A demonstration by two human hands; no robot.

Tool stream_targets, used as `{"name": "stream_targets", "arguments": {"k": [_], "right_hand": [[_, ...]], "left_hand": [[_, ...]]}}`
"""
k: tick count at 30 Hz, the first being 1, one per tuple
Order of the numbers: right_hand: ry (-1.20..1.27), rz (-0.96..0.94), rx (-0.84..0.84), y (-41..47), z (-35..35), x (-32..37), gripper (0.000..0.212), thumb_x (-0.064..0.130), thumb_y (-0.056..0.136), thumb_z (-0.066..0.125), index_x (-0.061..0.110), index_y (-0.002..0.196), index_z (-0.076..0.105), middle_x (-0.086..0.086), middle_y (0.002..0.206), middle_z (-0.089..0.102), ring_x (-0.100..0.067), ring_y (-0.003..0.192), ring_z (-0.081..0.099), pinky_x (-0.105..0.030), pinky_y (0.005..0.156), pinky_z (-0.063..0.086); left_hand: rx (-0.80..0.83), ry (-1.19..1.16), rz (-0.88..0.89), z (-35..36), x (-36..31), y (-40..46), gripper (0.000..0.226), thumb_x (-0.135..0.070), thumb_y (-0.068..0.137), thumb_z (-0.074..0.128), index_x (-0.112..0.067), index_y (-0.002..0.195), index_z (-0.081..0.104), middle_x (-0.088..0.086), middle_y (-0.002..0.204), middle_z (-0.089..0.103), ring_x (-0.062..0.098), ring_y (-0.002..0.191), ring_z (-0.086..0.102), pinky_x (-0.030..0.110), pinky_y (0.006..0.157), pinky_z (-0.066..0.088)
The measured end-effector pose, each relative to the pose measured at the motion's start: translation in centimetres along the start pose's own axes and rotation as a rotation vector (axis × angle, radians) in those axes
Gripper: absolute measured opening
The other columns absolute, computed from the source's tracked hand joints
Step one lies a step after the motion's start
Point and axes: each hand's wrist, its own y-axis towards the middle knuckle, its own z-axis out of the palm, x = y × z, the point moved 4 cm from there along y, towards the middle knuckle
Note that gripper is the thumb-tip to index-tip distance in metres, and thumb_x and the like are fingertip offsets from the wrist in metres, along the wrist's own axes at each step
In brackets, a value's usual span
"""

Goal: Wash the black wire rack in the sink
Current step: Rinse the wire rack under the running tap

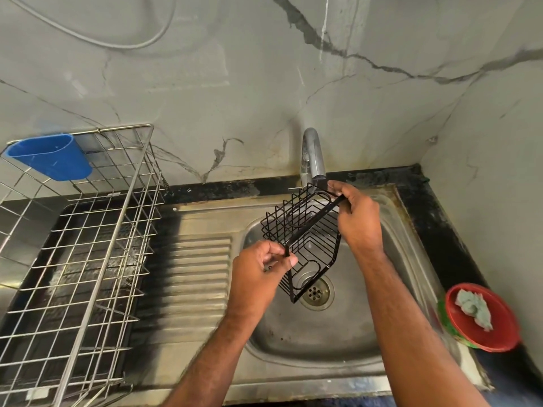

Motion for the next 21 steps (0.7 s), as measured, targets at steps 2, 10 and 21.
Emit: {"name": "stream_targets", "arguments": {"k": [2,10,21], "right_hand": [[0.002,-0.013,0.002,-0.05,0.08,0.02,0.054,-0.011,0.096,0.05,0.021,0.138,0.06,0.007,0.133,0.067,0.0,0.123,0.056,-0.014,0.105,0.036],[0.021,-0.052,-0.006,-0.21,0.24,0.5,0.053,-0.014,0.095,0.048,0.018,0.136,0.061,0.006,0.126,0.07,-0.003,0.122,0.061,-0.018,0.109,0.042],[0.018,-0.073,-0.025,-0.96,-0.5,0.93,0.056,-0.016,0.093,0.048,0.019,0.133,0.063,0.01,0.124,0.069,0.003,0.118,0.061,-0.018,0.107,0.045]], "left_hand": [[0.003,-0.007,-0.001,-0.05,0.08,0.0,0.02,-0.017,0.076,0.086,-0.015,0.091,0.072,-0.002,0.085,0.075,0.002,0.08,0.07,0.014,0.074,0.054],[0.037,-0.017,-0.012,-0.37,0.44,0.03,0.021,-0.019,0.075,0.087,-0.016,0.09,0.073,-0.003,0.087,0.078,0.007,0.085,0.074,0.029,0.084,0.06],[0.103,-0.042,0.025,-0.32,0.34,-0.5,0.023,-0.019,0.073,0.089,-0.012,0.089,0.075,0.0,0.086,0.079,0.013,0.084,0.075,0.041,0.085,0.061]]}}
